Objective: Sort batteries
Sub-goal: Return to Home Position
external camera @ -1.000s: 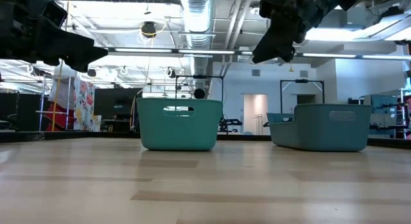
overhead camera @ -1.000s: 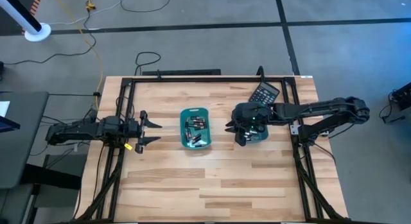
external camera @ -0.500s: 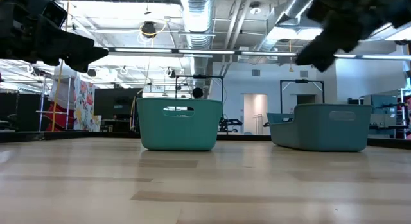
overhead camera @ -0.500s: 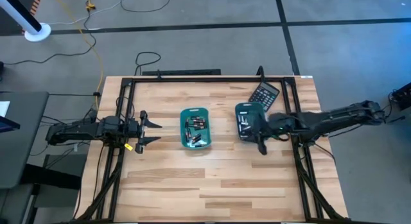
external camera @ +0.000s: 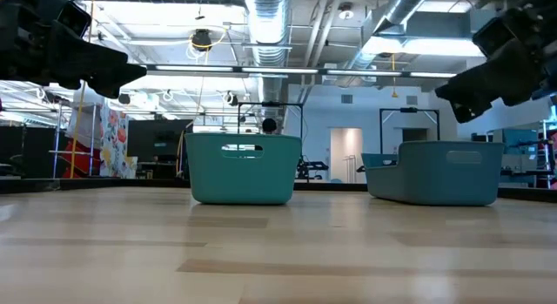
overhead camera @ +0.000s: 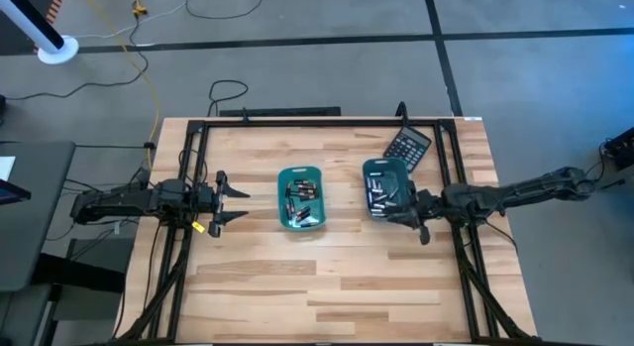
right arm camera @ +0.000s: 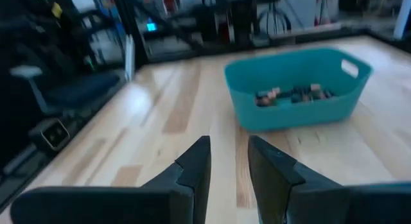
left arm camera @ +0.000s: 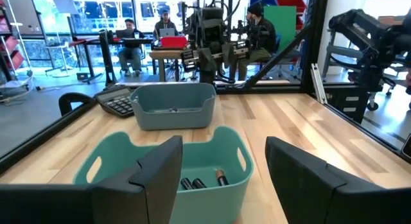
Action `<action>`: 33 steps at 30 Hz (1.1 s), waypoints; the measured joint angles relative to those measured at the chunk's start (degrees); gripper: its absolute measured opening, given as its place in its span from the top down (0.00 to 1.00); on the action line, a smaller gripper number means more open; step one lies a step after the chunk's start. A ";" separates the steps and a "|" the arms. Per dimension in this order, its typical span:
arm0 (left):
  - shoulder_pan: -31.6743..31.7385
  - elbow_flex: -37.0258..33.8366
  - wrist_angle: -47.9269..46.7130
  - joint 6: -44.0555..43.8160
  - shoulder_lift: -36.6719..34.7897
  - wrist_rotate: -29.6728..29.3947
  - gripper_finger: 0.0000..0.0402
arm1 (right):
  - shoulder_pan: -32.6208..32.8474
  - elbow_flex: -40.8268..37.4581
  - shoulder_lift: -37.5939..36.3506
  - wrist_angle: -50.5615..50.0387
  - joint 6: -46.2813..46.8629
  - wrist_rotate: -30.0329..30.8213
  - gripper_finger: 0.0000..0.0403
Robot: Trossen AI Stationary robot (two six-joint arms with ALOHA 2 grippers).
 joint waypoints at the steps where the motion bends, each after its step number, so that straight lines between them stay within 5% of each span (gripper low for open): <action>1: 0.00 0.00 0.01 -0.07 0.00 0.00 0.46 | -0.06 -1.39 -0.97 2.17 -0.06 0.00 0.70; 18: 0.00 0.00 0.01 -0.03 0.00 -0.02 0.46 | -8.38 -1.98 -17.72 -0.01 -3.10 -2.24 0.70; 23: 0.00 0.00 0.01 0.12 0.00 -0.02 0.46 | -8.03 -1.98 -25.67 -12.23 -0.61 -3.02 0.70; 33: 0.00 0.00 0.01 0.02 0.00 -0.12 0.46 | -5.16 -2.00 -26.04 -13.23 4.00 -4.06 0.70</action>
